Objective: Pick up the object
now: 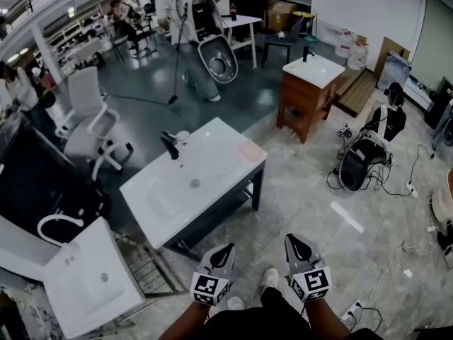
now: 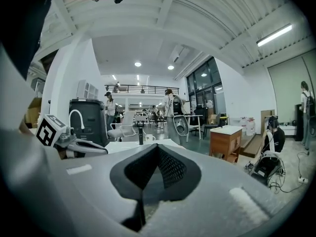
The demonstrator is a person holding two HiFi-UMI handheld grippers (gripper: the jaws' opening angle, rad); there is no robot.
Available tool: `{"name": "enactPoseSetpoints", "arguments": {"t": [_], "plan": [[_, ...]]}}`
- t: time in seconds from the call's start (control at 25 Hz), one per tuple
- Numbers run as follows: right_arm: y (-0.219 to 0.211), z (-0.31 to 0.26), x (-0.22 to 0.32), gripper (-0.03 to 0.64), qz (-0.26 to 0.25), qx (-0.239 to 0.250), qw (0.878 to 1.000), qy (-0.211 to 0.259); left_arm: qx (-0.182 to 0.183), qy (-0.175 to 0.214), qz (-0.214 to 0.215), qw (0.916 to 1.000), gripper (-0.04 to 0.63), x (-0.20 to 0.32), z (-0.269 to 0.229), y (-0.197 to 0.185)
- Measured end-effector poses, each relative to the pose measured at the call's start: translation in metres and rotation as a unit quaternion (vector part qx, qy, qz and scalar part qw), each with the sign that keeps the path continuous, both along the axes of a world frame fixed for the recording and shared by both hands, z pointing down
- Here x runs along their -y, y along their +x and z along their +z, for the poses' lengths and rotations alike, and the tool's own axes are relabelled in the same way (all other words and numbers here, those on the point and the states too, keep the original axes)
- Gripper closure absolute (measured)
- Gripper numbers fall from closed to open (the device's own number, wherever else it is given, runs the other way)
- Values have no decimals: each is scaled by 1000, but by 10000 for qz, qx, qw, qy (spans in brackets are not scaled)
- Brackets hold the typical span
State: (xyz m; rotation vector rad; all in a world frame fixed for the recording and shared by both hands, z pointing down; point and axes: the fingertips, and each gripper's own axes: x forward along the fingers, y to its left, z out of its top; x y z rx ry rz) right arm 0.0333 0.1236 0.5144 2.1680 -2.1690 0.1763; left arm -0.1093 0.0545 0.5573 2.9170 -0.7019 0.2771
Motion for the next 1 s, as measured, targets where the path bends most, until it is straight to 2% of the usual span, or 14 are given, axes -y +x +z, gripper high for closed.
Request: {"name": "enactPoseSetpoints", "arguments": {"t": [0.28, 0.88, 1.0], "plan": [[29, 4, 39, 614, -501, -293, 9981, -183, 32, -12, -461, 9989, 577, 37, -1, 34], [84, 22, 94, 614, -1263, 79, 9911, -407, 139, -2, -986, 9950, 577, 64, 4, 90], [85, 18, 106, 614, -1444, 157, 9891, -234, 88, 36, -1119, 9937, 577, 69, 3, 92]]}}
